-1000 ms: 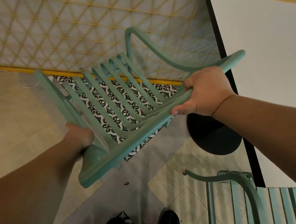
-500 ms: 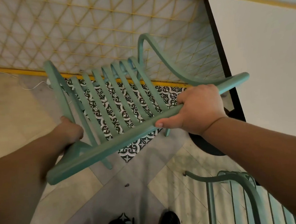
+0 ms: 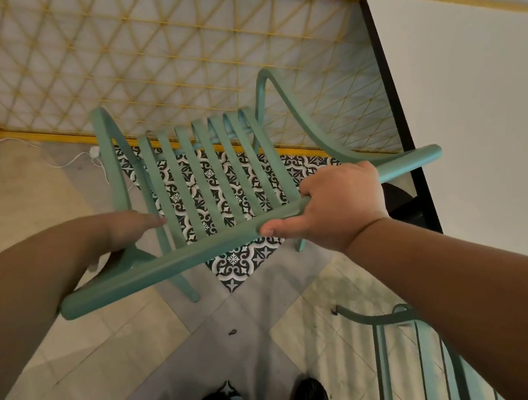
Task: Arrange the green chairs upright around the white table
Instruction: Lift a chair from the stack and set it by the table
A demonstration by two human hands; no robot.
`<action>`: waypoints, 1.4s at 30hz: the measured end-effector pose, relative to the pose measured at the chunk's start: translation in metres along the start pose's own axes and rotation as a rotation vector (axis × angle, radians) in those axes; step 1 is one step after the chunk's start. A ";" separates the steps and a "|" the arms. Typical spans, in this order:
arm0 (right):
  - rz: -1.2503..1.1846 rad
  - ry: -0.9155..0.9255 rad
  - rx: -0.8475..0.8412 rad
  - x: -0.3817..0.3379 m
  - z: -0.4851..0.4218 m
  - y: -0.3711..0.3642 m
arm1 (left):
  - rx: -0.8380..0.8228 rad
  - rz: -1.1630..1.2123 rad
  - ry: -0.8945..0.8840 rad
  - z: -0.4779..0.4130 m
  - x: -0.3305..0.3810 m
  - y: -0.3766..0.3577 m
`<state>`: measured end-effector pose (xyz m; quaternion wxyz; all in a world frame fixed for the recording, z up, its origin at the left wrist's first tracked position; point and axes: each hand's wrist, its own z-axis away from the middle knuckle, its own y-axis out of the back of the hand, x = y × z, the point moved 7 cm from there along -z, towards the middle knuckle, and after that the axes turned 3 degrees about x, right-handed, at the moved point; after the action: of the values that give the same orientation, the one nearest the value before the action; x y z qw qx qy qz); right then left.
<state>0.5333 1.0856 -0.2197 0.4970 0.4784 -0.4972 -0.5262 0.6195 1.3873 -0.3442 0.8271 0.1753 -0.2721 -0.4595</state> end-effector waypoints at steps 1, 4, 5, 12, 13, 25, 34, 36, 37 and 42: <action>-0.002 -0.002 -0.004 0.000 0.001 0.000 | -0.023 -0.025 -0.045 0.016 0.013 0.001; -0.016 -0.007 0.000 0.001 0.001 0.001 | 0.162 -0.123 -0.290 0.068 0.057 0.025; -0.022 -0.010 -0.003 0.000 0.001 0.002 | 0.209 -0.125 -0.318 0.086 0.062 0.028; -0.006 -0.005 -0.009 0.000 0.002 0.003 | 0.108 -0.384 -0.406 0.156 0.080 -0.044; -0.009 -0.002 -0.005 0.000 0.002 0.004 | 0.218 -0.485 -0.425 0.154 0.082 -0.046; -0.156 0.172 -0.175 0.013 -0.005 0.022 | 0.399 -0.656 -0.503 0.133 0.088 -0.047; 0.107 0.038 -0.250 0.058 -0.016 0.001 | 0.474 -0.664 -0.531 0.139 0.089 -0.046; 0.085 0.025 -0.245 0.060 -0.017 0.004 | 0.488 -0.661 -0.546 0.140 0.090 -0.046; 0.074 0.024 -0.257 0.061 -0.018 0.004 | 0.502 -0.666 -0.560 0.142 0.090 -0.046; 0.028 -0.012 -0.262 0.056 -0.016 0.006 | 0.560 -0.694 -0.606 0.143 0.090 -0.043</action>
<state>0.5466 1.0293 -0.2148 0.5596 0.3993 -0.4338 -0.5824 0.5422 1.2820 -0.2288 0.4329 0.3282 -0.5367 -0.6456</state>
